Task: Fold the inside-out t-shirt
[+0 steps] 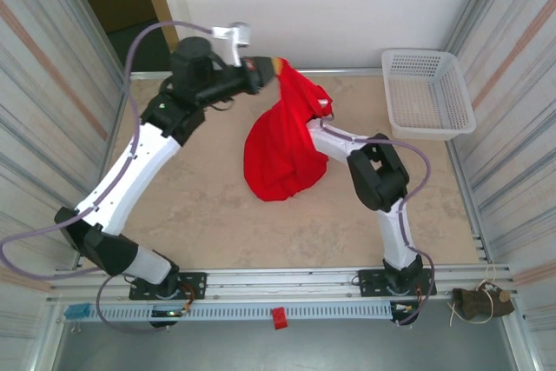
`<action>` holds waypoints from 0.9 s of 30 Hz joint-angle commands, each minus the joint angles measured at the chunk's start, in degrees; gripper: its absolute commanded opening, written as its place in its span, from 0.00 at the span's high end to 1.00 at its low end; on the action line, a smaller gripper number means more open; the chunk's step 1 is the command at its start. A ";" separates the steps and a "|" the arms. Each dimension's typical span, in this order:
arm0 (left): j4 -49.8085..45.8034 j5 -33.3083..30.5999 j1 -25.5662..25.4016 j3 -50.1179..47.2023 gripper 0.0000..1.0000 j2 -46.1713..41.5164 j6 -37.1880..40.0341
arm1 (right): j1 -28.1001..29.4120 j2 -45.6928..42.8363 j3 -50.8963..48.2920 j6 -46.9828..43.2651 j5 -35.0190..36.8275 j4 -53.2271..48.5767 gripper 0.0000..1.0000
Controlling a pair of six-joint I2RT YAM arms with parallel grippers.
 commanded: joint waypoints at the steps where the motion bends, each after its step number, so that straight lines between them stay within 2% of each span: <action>1: 6.04 -0.81 7.81 -6.25 1.00 -1.26 -5.62 | 1.36 -10.73 -4.36 -2.00 -3.81 2.22 1.00; 4: 6.23 -1.03 12.92 -11.22 1.00 -0.76 -5.95 | 1.90 -18.04 -7.33 -2.26 -4.14 1.78 1.00; 9: 5.89 -1.52 17.47 -17.41 1.00 2.01 -5.37 | 1.66 -27.55 -7.21 -2.10 -3.67 -0.51 1.00; 13: 6.13 -1.50 19.05 -21.72 1.00 3.78 -4.65 | -0.41 -32.27 -2.94 -1.68 -3.78 -2.97 1.00; 19: -0.92 -1.97 20.26 -20.62 0.97 5.59 -0.88 | -3.08 -35.88 4.51 -0.86 -7.11 -4.52 1.00; 20: -1.69 -1.92 20.52 -20.65 0.90 5.64 -0.74 | -3.94 -36.54 5.36 -0.17 -8.14 -4.22 1.00; 22: -2.32 -1.09 20.80 -20.97 0.66 5.39 -0.30 | -5.84 -36.92 6.74 1.53 -10.67 -3.40 1.00; 27: -1.75 1.11 20.84 -23.10 0.47 1.60 1.02 | -9.25 -35.43 8.34 5.06 -12.32 -0.45 1.00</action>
